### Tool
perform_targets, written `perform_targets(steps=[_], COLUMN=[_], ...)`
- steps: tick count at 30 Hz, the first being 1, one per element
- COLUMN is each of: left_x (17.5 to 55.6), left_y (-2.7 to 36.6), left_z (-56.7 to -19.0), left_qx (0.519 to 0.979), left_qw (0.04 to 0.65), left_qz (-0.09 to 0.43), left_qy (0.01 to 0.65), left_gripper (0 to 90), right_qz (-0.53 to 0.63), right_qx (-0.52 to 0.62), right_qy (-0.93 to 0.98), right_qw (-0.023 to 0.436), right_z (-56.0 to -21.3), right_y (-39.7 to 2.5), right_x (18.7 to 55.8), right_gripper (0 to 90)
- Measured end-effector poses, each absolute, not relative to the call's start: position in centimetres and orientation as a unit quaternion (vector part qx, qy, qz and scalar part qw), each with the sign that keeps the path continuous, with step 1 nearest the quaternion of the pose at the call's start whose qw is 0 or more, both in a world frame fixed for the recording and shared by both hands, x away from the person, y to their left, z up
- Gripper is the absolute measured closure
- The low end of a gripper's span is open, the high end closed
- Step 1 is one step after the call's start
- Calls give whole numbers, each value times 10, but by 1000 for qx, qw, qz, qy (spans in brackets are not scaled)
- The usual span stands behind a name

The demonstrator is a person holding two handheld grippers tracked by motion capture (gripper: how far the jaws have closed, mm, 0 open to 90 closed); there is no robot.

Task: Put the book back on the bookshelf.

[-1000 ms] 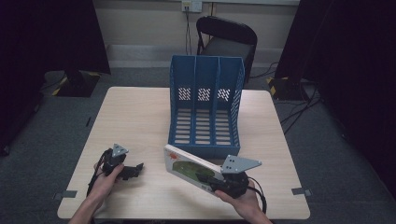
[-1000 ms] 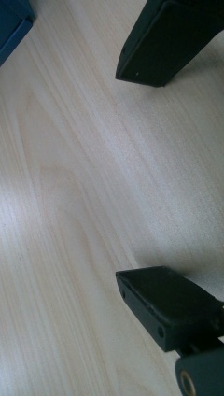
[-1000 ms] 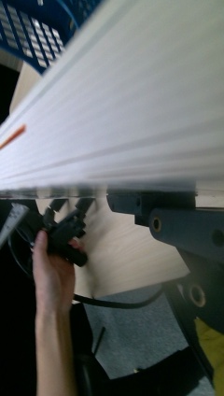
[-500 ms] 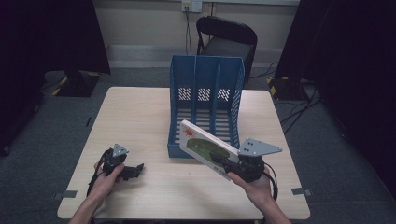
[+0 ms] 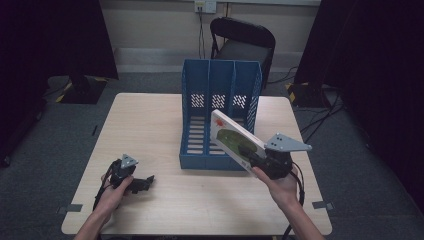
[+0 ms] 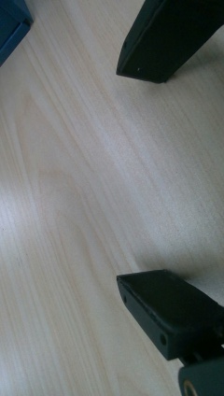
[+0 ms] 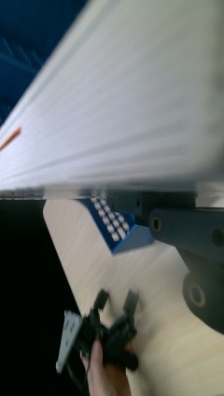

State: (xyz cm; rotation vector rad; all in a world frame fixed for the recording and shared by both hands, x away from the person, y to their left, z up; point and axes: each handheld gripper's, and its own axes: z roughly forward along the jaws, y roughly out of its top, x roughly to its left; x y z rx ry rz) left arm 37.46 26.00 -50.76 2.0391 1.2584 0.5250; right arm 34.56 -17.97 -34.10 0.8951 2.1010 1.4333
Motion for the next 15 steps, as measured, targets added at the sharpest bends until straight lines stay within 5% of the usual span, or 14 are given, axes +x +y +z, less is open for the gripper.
perform_targets(steps=[15], left_x=[375], left_y=[259], left_z=[-508], left_qx=[785], left_qw=[337], left_qz=[199], left_qy=[480], left_gripper=[5], right_qz=[480], right_qx=[419], right_qy=[717], right_qw=[284], right_z=[-339], right_y=[-197], right_x=[376], right_gripper=[765])
